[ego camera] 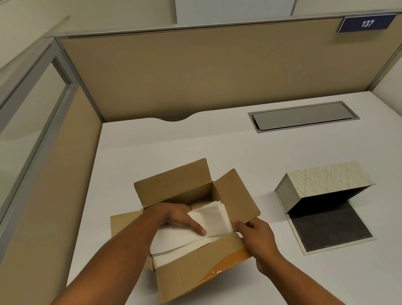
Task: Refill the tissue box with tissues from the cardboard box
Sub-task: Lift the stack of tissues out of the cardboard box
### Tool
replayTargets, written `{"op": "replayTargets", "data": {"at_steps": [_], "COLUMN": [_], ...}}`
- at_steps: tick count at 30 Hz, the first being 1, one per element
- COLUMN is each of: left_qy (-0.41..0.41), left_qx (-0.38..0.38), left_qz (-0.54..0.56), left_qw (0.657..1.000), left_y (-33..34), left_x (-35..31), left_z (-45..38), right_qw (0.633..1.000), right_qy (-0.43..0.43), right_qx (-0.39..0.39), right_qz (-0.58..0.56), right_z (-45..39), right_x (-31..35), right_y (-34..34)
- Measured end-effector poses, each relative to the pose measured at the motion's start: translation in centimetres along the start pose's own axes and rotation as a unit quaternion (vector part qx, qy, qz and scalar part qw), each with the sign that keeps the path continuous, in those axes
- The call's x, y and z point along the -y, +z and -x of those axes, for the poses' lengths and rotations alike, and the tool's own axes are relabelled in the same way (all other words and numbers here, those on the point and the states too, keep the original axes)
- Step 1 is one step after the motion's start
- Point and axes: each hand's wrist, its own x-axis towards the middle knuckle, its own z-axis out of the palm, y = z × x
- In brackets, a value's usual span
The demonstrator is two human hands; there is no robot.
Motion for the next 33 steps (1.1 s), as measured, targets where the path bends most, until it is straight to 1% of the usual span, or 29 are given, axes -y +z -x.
{"op": "replayTargets", "data": {"at_steps": [8,12,16,21,27,30,33], "left_qy": [0.03,0.04,0.074,0.101,0.106,0.121,0.136], "left_qx": [0.023,0.018,0.009,-0.015,-0.054,-0.064,-0.066], "left_qz": [0.002,-0.024,-0.033,-0.022,0.019,0.037,0.05], "left_qw": [0.999,0.999,0.997,0.995,0.993,0.99,0.987], "left_y": [-1.3,-2.5,-3.8,-5.3,-7.0,-7.3,-7.4], "left_x": [-0.4,-1.0,-1.9,-2.4,-2.3,-2.7,-3.2], "left_z": [1.7,3.2,5.3,7.5,9.7,10.7,11.5], "right_qw": [0.998,0.997,0.996,0.997,0.997,0.999,0.999], "right_qy": [-0.029,-0.038,-0.047,-0.045,-0.037,-0.03,-0.013], "right_qx": [-0.055,-0.065,-0.071,-0.066,-0.064,-0.042,-0.004], "right_qz": [0.006,0.013,0.02,0.018,0.013,0.004,-0.032], "right_z": [0.1,0.0,0.0,0.1,-0.1,-0.3,-0.1], "right_x": [0.3,0.5,0.8,0.6,0.3,0.3,0.3], "right_y": [1.0,1.5,1.7,1.8,1.9,1.8,1.2]}}
